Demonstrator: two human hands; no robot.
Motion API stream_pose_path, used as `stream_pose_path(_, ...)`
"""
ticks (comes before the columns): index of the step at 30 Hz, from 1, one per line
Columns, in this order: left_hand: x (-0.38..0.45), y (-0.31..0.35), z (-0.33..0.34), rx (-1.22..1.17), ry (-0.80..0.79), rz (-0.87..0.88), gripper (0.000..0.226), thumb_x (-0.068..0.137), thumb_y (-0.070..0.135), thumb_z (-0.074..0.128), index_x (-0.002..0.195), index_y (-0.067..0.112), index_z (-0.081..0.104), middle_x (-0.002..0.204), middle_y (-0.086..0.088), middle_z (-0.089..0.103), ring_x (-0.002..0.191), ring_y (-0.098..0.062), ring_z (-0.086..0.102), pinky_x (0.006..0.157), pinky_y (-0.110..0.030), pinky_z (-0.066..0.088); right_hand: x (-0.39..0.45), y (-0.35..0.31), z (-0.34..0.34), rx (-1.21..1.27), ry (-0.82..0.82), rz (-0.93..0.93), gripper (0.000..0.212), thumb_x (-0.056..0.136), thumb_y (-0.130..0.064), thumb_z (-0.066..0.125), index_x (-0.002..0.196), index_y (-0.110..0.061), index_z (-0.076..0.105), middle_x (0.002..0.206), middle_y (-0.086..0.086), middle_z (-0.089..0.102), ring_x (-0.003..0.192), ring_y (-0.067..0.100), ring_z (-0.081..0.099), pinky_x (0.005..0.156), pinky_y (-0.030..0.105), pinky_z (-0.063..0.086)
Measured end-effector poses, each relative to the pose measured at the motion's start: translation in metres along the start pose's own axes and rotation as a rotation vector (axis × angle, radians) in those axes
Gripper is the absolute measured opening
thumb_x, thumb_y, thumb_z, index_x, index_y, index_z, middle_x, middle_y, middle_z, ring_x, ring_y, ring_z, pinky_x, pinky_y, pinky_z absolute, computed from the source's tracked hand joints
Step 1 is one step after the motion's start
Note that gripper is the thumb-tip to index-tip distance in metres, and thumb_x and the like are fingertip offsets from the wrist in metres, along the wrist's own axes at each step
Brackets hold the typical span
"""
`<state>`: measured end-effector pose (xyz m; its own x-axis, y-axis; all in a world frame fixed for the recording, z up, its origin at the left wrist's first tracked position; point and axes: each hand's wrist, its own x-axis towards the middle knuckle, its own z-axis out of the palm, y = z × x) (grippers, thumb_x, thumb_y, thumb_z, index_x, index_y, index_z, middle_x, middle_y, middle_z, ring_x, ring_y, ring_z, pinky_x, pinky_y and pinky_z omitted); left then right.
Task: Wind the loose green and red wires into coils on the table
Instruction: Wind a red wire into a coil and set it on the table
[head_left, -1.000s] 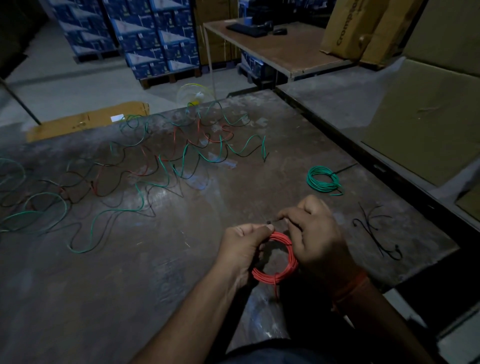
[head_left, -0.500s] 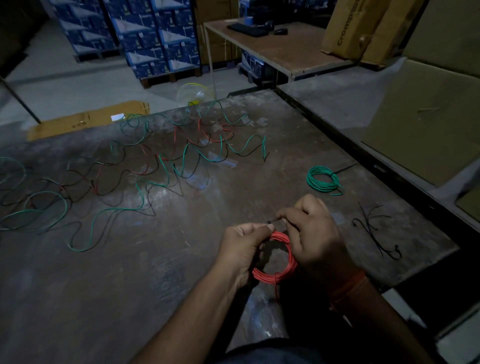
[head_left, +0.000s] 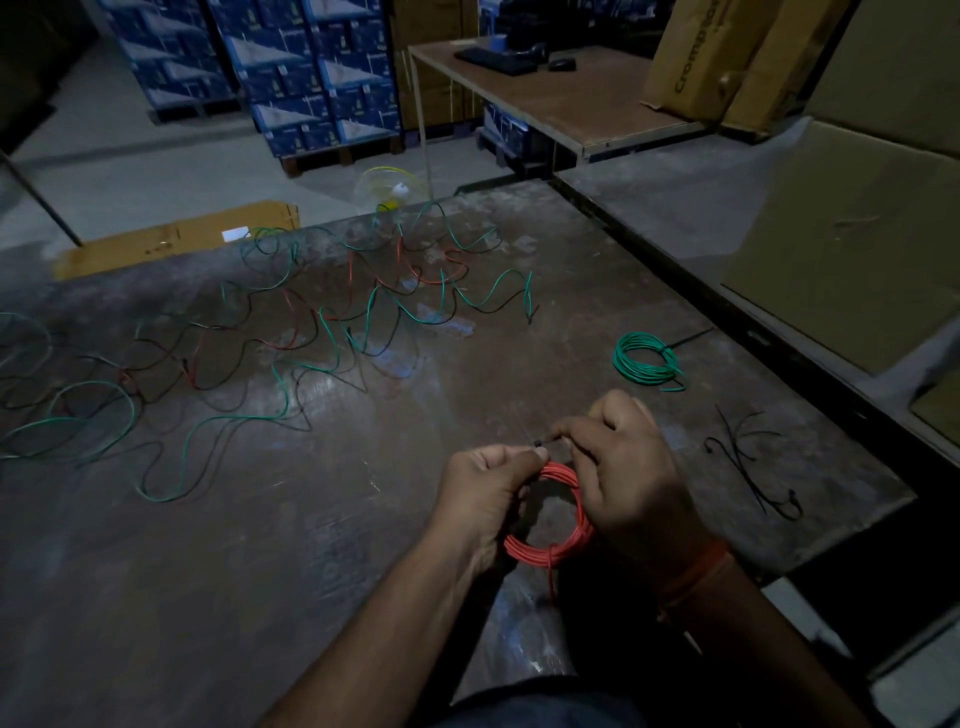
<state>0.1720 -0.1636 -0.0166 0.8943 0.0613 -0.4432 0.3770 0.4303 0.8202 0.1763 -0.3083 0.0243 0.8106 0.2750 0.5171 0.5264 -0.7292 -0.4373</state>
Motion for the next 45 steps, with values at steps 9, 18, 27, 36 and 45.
stream_pose_path(9, -0.0047, 0.0051, 0.0029, 0.020, -0.009, 0.036, 0.010, 0.087, 0.002, 0.070, 0.079, -0.003, 0.067, 0.047, -0.008, 0.053, 0.034, -0.012, 0.042, 0.040, -0.015, 0.034, 0.0010, 0.0002, 0.0008, 0.005, -0.019, 0.005, 0.022, 0.087, -0.012, 0.054, 0.096, -0.014, 0.073, 0.083, -0.004, 0.039, 0.078, 0.018, 0.043, 0.065, 0.032, 0.037)
stream_pose_path(18, -0.0032, 0.0048, 0.0013, 0.080, -0.022, 0.086, 0.020, 0.084, 0.007, 0.075, 0.087, -0.012, 0.069, 0.063, -0.015, 0.061, 0.048, -0.015, 0.050, 0.049, -0.021, 0.038, 0.0008, 0.0021, 0.0053, 0.016, -0.077, 0.004, 0.026, 0.089, -0.025, 0.049, 0.095, -0.018, 0.073, 0.083, -0.005, 0.041, 0.076, 0.019, 0.045, 0.065, 0.032, 0.039)
stream_pose_path(27, -0.0020, 0.0058, -0.0001, 0.070, -0.006, 0.088, 0.021, 0.083, 0.006, 0.076, 0.088, -0.014, 0.069, 0.066, -0.017, 0.065, 0.048, -0.015, 0.054, 0.048, -0.019, 0.041, -0.0032, 0.0015, 0.0007, 0.123, -0.027, 0.077, 0.006, 0.083, -0.015, 0.068, 0.086, -0.019, 0.068, 0.078, -0.002, 0.056, 0.070, 0.016, 0.057, 0.064, 0.037, 0.048)
stream_pose_path(36, -0.0009, 0.0044, -0.0015, 0.048, 0.006, 0.082, 0.018, 0.083, 0.007, 0.075, 0.086, -0.011, 0.070, 0.071, -0.022, 0.066, 0.063, -0.025, 0.056, 0.060, -0.027, 0.043, -0.0041, -0.0047, 0.0010, 0.191, 0.039, 0.118, 0.013, 0.081, -0.015, 0.071, 0.092, -0.022, 0.067, 0.079, -0.005, 0.058, 0.072, 0.012, 0.059, 0.065, 0.035, 0.051)
stream_pose_path(45, -0.0033, 0.0070, -0.0003, 0.119, -0.022, 0.134, 0.022, 0.086, 0.004, 0.071, 0.092, -0.017, 0.067, 0.060, -0.012, 0.065, 0.047, -0.010, 0.050, 0.045, -0.016, 0.036, -0.0059, -0.0024, 0.0043, 0.195, 0.014, 0.145, 0.003, 0.080, -0.019, 0.068, 0.080, -0.022, 0.069, 0.072, -0.006, 0.056, 0.064, 0.007, 0.057, 0.060, 0.031, 0.049)
